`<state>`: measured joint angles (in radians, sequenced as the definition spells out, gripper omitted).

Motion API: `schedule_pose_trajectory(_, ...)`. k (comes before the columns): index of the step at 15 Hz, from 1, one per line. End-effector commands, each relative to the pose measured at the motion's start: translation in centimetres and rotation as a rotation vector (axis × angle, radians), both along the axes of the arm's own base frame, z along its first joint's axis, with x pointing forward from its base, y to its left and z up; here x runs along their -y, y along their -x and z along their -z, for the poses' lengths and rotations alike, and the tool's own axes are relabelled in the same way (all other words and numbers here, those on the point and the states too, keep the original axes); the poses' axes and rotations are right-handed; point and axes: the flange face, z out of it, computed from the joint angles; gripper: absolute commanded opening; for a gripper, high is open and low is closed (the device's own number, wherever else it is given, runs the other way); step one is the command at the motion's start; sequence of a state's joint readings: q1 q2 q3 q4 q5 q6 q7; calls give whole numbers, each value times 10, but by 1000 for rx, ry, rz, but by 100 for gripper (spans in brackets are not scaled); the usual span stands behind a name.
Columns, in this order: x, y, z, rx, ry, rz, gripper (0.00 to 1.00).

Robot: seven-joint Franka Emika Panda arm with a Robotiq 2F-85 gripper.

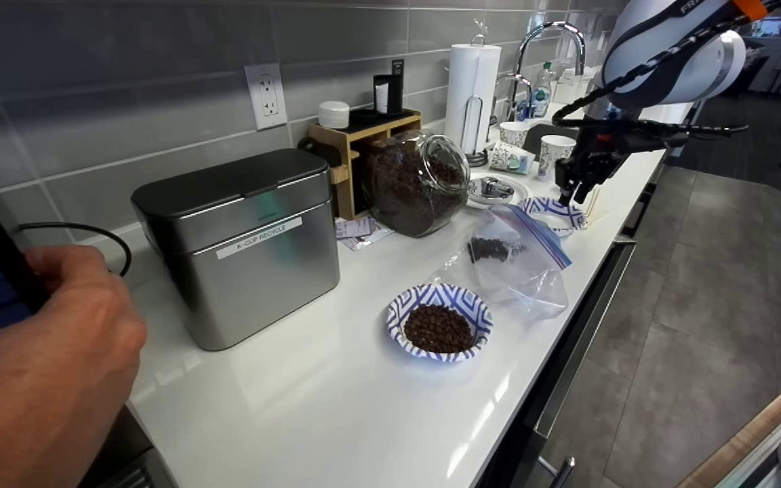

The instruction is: Place some of the clear bag contents on the empty paper plate

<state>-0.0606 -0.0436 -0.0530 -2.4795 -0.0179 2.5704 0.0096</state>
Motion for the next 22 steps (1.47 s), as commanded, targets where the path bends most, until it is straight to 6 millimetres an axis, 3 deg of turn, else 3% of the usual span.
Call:
schedule_pose_trajectory(1, -3, 2, 5, 11, 21, 18, 71)
schedule_pose_trajectory(5, -5, 2, 4, 1, -5, 27, 99)
schedule_pose_trajectory(8, -16, 3, 0, 3, -82, 17, 100)
schedule_pose_trajectory(9, -22, 2, 0, 5, -137, 7, 75)
schedule_pose_trajectory(10, -27, 1, -1, 7, -177, 8, 74)
schedule_pose_trajectory(19, -54, -1, 10, -34, -399, -31, 4)
schedule_pose_trajectory(22, -58, -1, 18, -51, -418, -32, 0)
